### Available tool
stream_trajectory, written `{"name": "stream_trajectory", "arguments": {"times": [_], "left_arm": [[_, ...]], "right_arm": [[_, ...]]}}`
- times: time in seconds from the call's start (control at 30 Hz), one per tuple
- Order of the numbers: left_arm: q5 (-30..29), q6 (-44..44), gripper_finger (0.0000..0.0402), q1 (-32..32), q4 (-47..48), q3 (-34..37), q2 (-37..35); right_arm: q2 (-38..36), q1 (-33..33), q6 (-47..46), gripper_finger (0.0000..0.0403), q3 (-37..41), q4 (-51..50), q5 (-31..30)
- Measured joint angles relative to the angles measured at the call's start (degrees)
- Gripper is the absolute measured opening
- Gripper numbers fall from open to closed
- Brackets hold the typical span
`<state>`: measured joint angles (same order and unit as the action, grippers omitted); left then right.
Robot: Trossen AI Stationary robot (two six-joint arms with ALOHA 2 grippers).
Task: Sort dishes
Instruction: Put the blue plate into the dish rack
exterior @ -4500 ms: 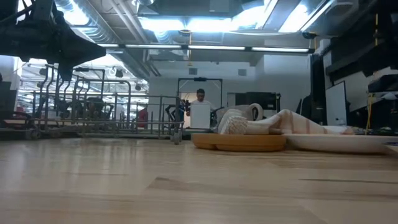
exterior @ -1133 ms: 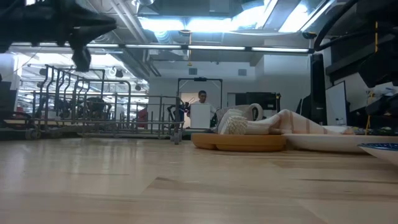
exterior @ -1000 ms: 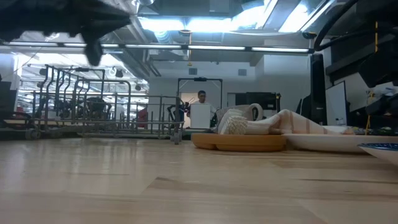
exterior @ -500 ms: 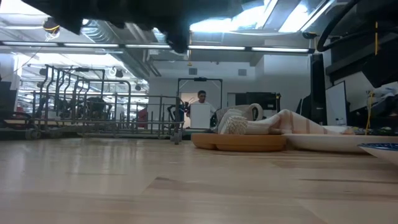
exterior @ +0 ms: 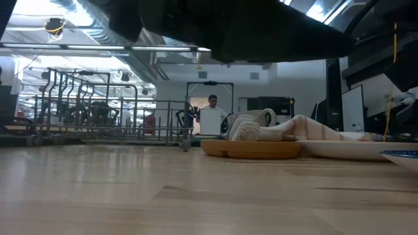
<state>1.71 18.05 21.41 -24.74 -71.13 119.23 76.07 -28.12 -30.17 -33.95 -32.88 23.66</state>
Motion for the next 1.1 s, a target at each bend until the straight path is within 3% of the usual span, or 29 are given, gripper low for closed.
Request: {"name": "stream_trajectory", "arguments": {"times": [0.37,0.67,1.1], "left_arm": [[8.10,2.71,0.0003,0.24,3.16,-8.98,7.58],[8.46,4.85,0.0003,1.64,3.24,-15.76,15.53],[6.25,7.95,0.0002,0.93,4.73,-15.98,16.64]], "right_arm": [[0.00,0.02,-0.17,0.0191,0.00,0.36,-0.07],[0.00,0.02,-4.56,0.0191,0.00,3.74,-0.05],[-0.02,0.02,-7.26,0.0191,0.02,8.94,-0.02]]}}
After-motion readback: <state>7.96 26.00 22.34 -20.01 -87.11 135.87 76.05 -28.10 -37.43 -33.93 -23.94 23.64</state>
